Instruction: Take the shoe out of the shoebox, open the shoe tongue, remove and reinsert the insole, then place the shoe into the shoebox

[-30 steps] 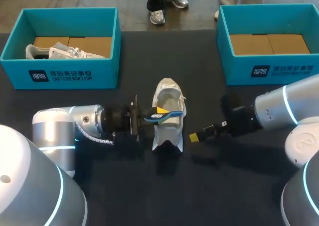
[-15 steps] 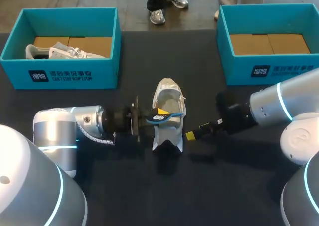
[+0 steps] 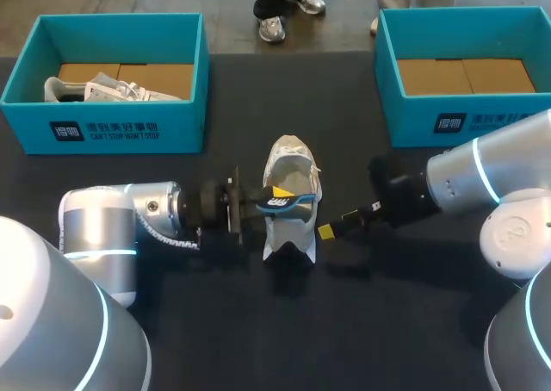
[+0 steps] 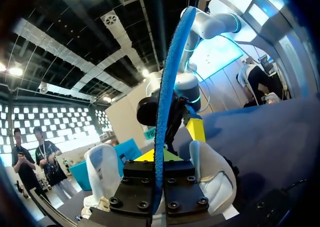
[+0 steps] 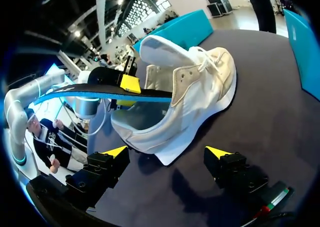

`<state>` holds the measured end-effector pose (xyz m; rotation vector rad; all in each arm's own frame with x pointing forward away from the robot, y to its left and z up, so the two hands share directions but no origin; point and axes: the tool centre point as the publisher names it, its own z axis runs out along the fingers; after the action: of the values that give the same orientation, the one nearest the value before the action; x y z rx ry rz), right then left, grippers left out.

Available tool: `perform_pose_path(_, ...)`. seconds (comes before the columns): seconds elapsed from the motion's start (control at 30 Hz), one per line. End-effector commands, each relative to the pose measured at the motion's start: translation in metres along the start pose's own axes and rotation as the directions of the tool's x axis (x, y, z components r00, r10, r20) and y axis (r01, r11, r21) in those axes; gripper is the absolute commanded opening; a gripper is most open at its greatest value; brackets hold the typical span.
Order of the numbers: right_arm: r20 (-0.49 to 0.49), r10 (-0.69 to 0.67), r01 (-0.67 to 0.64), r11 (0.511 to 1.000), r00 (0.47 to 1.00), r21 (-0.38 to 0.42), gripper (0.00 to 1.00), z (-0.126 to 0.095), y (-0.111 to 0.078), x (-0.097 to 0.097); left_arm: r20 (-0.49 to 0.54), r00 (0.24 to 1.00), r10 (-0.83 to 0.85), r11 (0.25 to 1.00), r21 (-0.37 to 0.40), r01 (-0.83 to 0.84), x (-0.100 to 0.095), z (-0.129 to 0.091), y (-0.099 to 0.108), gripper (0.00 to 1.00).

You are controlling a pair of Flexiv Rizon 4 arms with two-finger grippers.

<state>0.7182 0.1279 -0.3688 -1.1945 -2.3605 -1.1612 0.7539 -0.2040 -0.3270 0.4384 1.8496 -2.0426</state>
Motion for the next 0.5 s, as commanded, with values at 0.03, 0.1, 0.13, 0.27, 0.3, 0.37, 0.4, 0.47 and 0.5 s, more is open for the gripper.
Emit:
perform_pose_path(0.03, 0.001, 0.004, -0.004, 1.000, 1.000, 0.004, 1.00, 0.0046, 0.0007, -0.0013, 0.004, 1.000, 0.002, 1.000, -0.010, -0.002, -0.0010, 0.0028, 0.0042, 0.00)
perform_pose_path(0.1, 0.000, 0.006, -0.006, 1.000, 1.000, 0.003, 1.00, 0.0050, 0.0005, -0.0017, 0.008, 1.000, 0.002, 1.000, -0.018, -0.001, -0.0020, 0.0026, 0.0056, 0.00)
perform_pose_path(0.13, 0.000, 0.007, -0.007, 1.000, 1.000, 0.003, 1.00, 0.0051, 0.0005, -0.0018, 0.008, 1.000, 0.001, 1.000, -0.020, -0.001, -0.0024, 0.0025, 0.0061, 0.00)
perform_pose_path(0.27, -0.001, 0.011, -0.011, 1.000, 1.000, 0.002, 1.00, 0.0068, 0.0001, -0.0022, -0.001, 1.000, 0.008, 0.999, -0.049, -0.008, -0.0021, 0.0023, 0.0083, 0.00)
perform_pose_path(0.3, -0.001, 0.012, -0.012, 1.000, 1.000, 0.002, 1.00, 0.0071, 0.0001, -0.0022, -0.003, 1.000, 0.009, 0.998, -0.060, -0.009, -0.0021, 0.0022, 0.0089, 0.00)
perform_pose_path(0.37, -0.002, 0.013, -0.013, 1.000, 1.000, 0.002, 1.00, 0.0076, 0.0000, -0.0022, -0.003, 1.000, 0.012, 0.998, -0.064, -0.012, -0.0024, 0.0023, 0.0094, 0.00)
perform_pose_path(0.4, -0.003, 0.014, -0.014, 1.000, 1.000, 0.001, 1.00, 0.0078, 0.0000, -0.0022, -0.003, 1.000, 0.013, 0.998, -0.067, -0.013, -0.0029, 0.0023, 0.0093, 0.00)
perform_pose_path(0.47, -0.003, 0.015, -0.015, 1.000, 1.000, 0.001, 1.00, 0.0085, -0.0001, -0.0022, -0.004, 1.000, 0.014, 0.997, -0.070, -0.015, -0.0037, 0.0023, 0.0089, 0.00)
perform_pose_path(0.5, -0.004, 0.016, -0.016, 1.000, 1.000, 0.000, 1.00, 0.0088, -0.0001, -0.0023, -0.004, 1.000, 0.015, 0.997, -0.073, -0.015, -0.0041, 0.0023, 0.0087, 0.00)
